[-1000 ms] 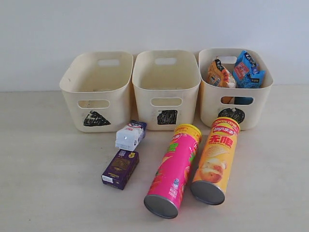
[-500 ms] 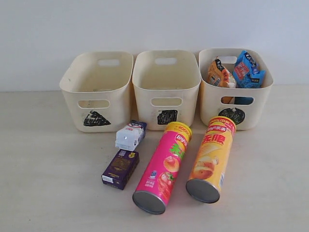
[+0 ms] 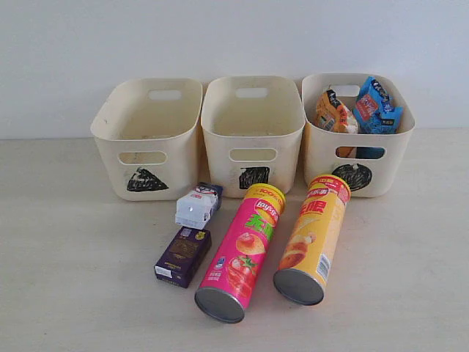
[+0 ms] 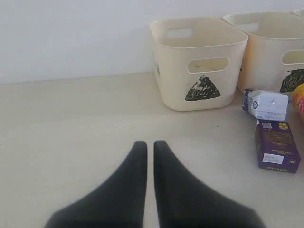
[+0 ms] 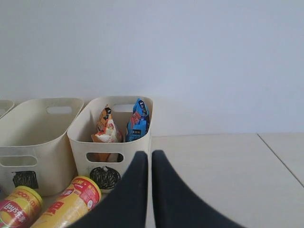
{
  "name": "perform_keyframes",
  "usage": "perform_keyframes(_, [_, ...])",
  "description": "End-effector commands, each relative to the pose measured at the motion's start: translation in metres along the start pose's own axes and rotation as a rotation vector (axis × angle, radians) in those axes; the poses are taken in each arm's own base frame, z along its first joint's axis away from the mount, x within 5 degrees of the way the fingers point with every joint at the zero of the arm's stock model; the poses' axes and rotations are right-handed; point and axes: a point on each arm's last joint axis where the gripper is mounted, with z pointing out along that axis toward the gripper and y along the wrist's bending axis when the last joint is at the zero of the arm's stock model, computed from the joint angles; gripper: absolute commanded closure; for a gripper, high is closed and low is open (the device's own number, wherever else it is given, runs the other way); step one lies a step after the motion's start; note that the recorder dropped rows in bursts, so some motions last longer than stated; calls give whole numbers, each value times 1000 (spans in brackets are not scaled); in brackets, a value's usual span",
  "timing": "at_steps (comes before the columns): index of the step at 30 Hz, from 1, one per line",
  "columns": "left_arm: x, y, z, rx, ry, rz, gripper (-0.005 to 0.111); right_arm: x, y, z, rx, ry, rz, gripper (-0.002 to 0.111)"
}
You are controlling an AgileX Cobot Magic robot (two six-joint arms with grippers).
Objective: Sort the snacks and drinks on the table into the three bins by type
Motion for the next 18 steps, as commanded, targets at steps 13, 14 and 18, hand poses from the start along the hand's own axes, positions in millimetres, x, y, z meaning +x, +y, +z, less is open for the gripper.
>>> perform_keyframes(13, [0, -1, 0, 8, -8, -5, 103, 1, 0, -3, -7, -15, -31, 108])
perform_keyframes(14, [0, -1, 0, 8, -8, -5, 103, 3, 1, -5, -15, -17, -45, 108])
perform_keyframes(18, [0, -1, 0, 8, -8, -5, 103, 22, 3, -13, -72, -72, -117, 108])
